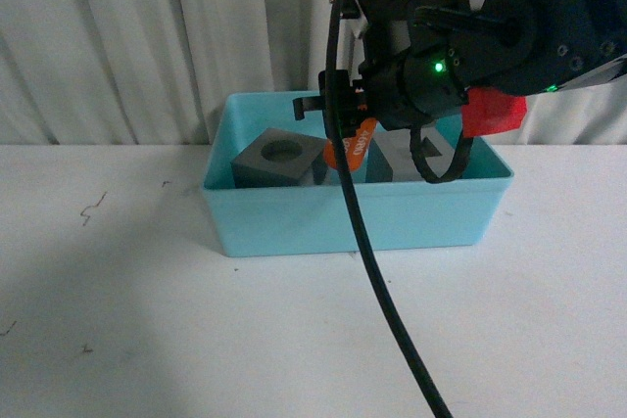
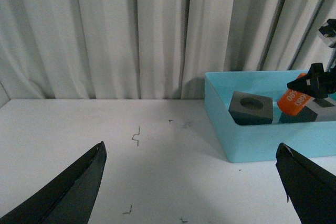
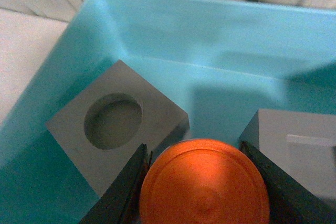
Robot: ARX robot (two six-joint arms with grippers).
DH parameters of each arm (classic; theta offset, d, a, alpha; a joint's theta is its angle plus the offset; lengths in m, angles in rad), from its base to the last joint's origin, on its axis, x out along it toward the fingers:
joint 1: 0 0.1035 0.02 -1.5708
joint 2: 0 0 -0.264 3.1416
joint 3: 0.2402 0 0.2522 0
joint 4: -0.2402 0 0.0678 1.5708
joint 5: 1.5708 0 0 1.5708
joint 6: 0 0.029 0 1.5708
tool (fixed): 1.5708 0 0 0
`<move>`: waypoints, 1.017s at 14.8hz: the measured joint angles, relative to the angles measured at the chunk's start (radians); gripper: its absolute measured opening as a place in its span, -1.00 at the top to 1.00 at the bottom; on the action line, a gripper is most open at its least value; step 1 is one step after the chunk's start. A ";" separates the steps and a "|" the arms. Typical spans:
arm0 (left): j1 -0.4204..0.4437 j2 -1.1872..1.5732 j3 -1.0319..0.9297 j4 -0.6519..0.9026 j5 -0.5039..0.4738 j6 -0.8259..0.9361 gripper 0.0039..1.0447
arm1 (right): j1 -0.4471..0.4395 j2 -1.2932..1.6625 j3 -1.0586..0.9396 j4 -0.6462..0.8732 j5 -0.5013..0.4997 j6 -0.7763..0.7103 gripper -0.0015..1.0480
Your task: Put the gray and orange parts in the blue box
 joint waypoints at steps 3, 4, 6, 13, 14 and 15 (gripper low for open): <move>0.000 0.000 0.000 0.000 0.000 0.000 -0.88 | 0.000 0.050 0.020 -0.026 0.024 0.026 0.09; 0.000 0.000 0.000 0.000 0.000 0.000 -0.88 | 0.000 0.064 0.030 -0.032 0.035 0.031 0.09; 0.000 0.000 0.000 0.000 0.000 0.000 -0.88 | 0.002 0.070 0.043 -0.039 0.046 0.043 0.09; 0.000 0.000 0.000 0.000 0.000 0.000 -0.88 | 0.006 0.035 0.000 0.021 0.045 0.076 -0.92; 0.000 0.000 0.000 0.000 0.000 0.000 -0.88 | 0.003 -0.036 -0.070 0.072 0.046 0.077 -0.85; 0.000 0.000 0.000 0.000 0.000 0.000 -0.88 | -0.008 -0.127 -0.148 0.124 0.039 0.077 -0.87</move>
